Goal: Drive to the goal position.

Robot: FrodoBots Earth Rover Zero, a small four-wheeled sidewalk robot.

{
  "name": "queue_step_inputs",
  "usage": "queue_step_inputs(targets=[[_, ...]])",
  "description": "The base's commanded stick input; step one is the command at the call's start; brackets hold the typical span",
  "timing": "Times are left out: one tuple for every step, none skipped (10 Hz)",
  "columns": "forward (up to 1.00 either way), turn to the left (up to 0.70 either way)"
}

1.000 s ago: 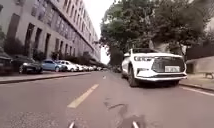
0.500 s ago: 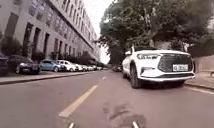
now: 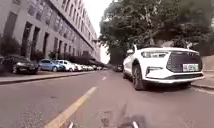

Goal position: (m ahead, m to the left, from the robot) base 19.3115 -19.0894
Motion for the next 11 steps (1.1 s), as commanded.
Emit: queue_step_inputs(targets=[[0.70,0.00],[0.70,0.00],[0.70,0.00],[0.70,0.00],[0.70,0.00],[0.70,0.00],[0.70,0.00],[0.70,0.00],[0.70,0.00],[0.70,0.00],[0.70,-0.03]])
